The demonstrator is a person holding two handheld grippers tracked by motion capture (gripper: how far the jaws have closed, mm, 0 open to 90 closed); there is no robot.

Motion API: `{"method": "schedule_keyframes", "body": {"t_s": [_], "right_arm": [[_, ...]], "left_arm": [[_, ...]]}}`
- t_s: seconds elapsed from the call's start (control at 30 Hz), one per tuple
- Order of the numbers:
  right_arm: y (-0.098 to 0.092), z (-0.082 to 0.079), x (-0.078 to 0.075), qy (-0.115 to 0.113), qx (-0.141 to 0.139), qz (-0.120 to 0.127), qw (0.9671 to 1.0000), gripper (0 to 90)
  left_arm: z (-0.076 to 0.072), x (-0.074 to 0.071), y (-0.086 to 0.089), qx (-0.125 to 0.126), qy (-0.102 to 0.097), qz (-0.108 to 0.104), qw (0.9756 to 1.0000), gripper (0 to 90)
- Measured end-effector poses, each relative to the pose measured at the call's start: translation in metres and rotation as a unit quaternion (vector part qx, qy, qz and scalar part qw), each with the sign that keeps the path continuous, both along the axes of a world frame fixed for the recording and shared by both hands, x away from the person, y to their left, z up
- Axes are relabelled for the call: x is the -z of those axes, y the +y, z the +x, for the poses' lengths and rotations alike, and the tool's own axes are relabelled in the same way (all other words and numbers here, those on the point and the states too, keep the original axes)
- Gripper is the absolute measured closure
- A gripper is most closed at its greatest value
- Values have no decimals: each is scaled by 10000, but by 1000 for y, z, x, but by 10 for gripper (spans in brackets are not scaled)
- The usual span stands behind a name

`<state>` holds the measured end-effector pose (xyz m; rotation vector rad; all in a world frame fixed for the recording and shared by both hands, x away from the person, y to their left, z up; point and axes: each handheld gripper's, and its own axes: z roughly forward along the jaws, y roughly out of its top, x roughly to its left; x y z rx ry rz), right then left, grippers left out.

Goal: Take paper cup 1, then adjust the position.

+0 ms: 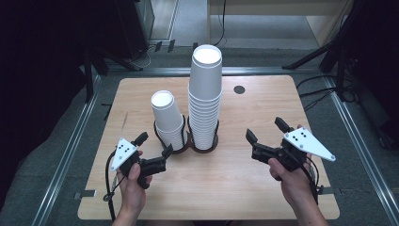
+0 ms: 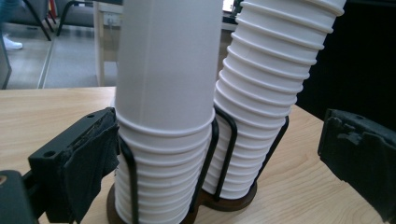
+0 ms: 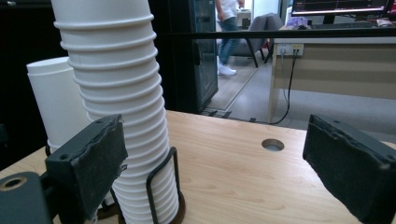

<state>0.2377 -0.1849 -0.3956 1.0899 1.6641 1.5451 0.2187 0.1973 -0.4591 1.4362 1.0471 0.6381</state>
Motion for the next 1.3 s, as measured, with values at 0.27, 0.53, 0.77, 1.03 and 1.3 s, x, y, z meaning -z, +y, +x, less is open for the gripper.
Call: {"method": "schedule_keyframes", "body": {"t_s": [0.27,0.53,0.77,1.03,1.3], "right_arm": [[13,5,-11,-32,-95,29,9999,60],[27,12,-24,-50,-188,197,9996,56],[40,20,-35,-28,-241,266,9994,56],[53,26,-46,-43,-310,265,9992,56],[65,32,-54,-57,-414,306,9987,53]], "left_arm": [[7,-4,-16,119,-36,-1,9999,0],[16,-11,-35,245,-114,49,9996,0],[24,-15,-52,328,-146,101,9993,0],[31,-18,-69,326,-209,202,9990,0],[36,-22,-78,273,-297,267,9988,0]]}}
